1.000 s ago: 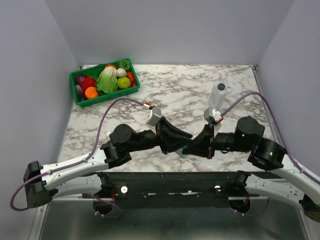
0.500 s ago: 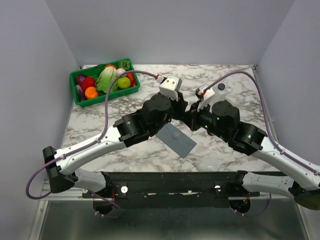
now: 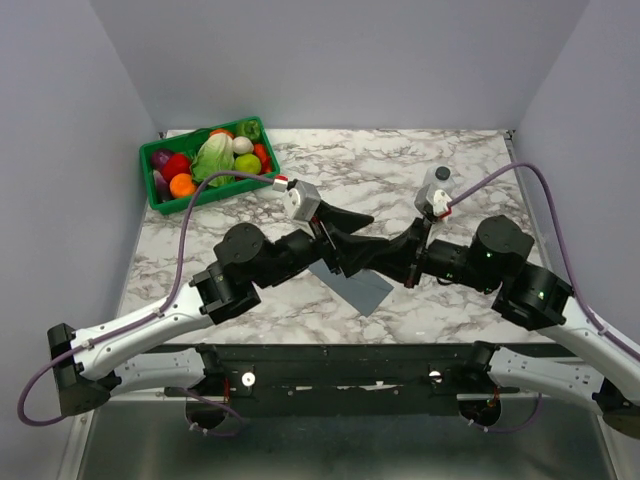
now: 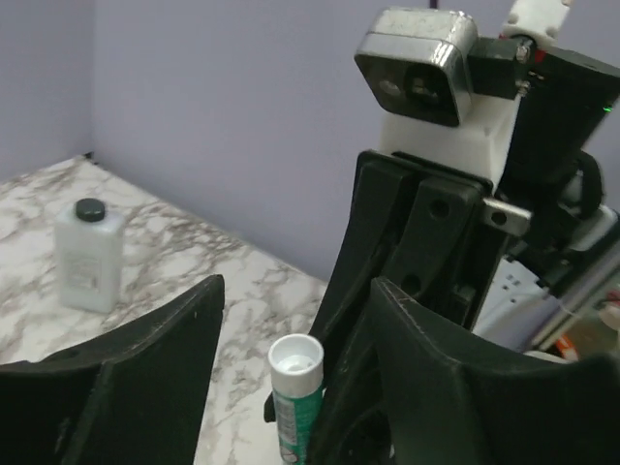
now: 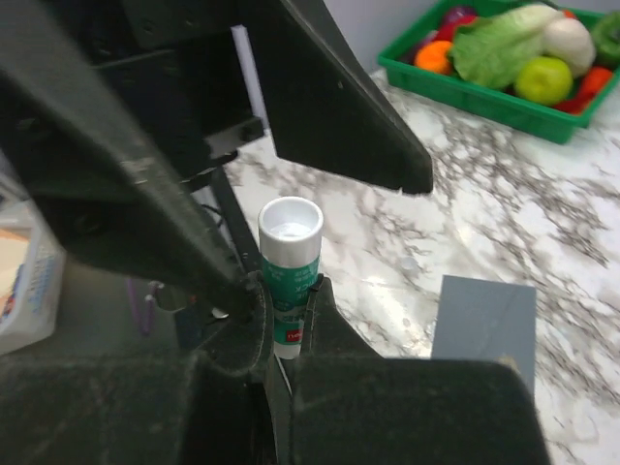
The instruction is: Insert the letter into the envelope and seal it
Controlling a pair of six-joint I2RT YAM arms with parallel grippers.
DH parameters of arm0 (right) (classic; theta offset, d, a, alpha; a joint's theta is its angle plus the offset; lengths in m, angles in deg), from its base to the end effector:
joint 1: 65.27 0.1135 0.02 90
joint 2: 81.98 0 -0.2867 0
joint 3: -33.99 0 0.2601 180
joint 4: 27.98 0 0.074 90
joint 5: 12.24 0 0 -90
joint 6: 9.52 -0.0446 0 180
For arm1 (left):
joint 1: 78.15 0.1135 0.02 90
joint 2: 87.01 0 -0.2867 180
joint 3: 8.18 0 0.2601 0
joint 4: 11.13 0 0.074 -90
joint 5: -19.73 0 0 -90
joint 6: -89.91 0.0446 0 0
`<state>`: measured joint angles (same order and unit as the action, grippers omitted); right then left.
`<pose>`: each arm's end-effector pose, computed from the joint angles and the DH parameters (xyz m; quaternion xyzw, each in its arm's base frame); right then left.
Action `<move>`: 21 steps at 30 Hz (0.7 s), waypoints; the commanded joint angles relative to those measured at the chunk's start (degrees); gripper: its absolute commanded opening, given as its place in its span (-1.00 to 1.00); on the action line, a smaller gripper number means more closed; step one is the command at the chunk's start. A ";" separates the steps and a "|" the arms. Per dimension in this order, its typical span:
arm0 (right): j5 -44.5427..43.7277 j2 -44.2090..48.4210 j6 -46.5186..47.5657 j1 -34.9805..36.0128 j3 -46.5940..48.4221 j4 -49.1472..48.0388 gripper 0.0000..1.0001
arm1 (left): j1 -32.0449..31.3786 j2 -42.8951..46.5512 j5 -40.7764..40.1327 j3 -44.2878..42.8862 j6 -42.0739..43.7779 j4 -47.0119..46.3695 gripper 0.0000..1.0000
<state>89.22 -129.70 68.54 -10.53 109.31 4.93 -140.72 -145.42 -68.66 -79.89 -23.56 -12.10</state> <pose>0.0937 0.1479 0.4352 -0.3309 0.6602 0.4300 0.5194 0.1085 -0.2117 0.4468 0.2158 0.5746 -0.5449 0.5712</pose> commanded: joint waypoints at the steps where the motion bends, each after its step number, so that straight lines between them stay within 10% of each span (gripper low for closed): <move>1: 11.99 2.28 0.08 0.28 -0.98 -2.08 -0.99 | 2.71 1.81 17.45 4.75 -5.62 -13.97 0.15; 9: 13.32 2.99 -0.89 0.28 -2.12 -1.82 -0.99 | 4.21 1.90 21.42 6.95 -9.41 -15.93 -0.26; 14: 11.74 3.43 -0.98 0.28 -2.30 -1.56 -0.99 | 4.38 1.81 22.56 6.17 -9.41 -14.09 -1.00; 21: 0.51 1.68 -0.54 0.28 0.59 -0.77 -0.99 | 4.38 0.94 12.14 2.39 -6.51 -3.04 -1.00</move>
<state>97.90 -127.02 67.92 -10.46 107.47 4.30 -136.70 -144.33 -48.53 -73.51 -32.32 -23.46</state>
